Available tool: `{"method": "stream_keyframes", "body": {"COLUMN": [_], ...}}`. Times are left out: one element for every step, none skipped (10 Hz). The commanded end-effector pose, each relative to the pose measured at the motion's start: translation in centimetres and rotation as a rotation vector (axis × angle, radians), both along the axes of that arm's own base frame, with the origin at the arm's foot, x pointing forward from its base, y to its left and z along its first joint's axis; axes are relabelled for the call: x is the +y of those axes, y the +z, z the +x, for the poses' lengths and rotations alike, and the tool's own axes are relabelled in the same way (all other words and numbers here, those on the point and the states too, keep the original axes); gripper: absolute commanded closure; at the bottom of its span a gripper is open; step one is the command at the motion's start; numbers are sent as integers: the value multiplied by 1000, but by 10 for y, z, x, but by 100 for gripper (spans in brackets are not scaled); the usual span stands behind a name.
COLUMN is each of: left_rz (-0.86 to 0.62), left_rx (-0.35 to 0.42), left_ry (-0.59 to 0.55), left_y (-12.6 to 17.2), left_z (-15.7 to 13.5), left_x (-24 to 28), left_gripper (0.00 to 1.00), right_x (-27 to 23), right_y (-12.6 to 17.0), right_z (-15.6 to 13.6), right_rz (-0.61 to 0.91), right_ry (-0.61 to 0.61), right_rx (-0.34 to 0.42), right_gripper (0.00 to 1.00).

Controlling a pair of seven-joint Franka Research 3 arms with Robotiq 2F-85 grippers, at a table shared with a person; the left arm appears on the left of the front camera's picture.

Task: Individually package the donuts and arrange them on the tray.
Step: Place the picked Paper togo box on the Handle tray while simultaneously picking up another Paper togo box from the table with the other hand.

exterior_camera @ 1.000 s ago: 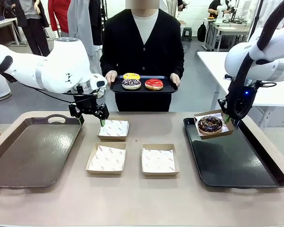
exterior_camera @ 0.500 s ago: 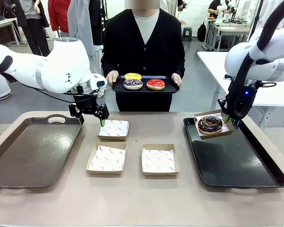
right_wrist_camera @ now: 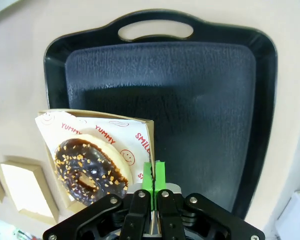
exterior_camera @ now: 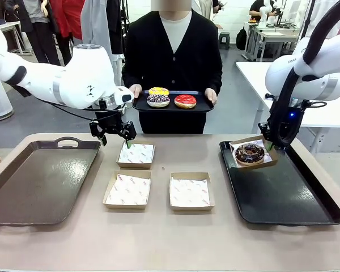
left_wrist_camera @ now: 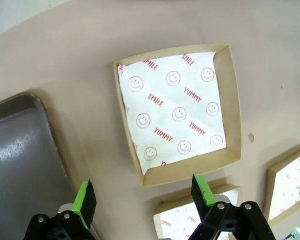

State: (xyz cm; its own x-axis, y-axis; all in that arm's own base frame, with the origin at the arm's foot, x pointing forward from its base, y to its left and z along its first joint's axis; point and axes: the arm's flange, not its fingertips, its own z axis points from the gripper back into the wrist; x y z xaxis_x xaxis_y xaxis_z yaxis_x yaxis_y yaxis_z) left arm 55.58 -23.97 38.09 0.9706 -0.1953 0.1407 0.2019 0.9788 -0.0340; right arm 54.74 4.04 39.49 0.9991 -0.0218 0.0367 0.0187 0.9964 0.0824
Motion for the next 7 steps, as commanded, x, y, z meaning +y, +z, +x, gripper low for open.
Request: {"method": "stream_keyframes", "body": {"left_rz": [46,62,65,70,68,68,64], "left_rx": [19,21,29,31,37,36,34], "left_ry": [12,22,23,27,38,46,53], "left_y": [-6,-9,-15,-21,-25,-28,-29], "left_z": [17,22,25,29,32,36,35], "left_x": [-15,-16,-16,-15,-13,-10,-6], "left_gripper": [0,0,0,0,0,0,0], "right_x": [8,12,14,15,16,15,15], "right_y": [-4,-6,-6,-7,-8,-8,-9], "right_z": [7,10,11,14,15,17,17], "right_rz": [-40,-45,-68,-73,-68,-64,-60], "right_ry": [8,13,16,13,13,9,5], "right_rx": [32,51,60,65,70,68,69], "right_gripper": [99,99,99,99,99,99,99]}}
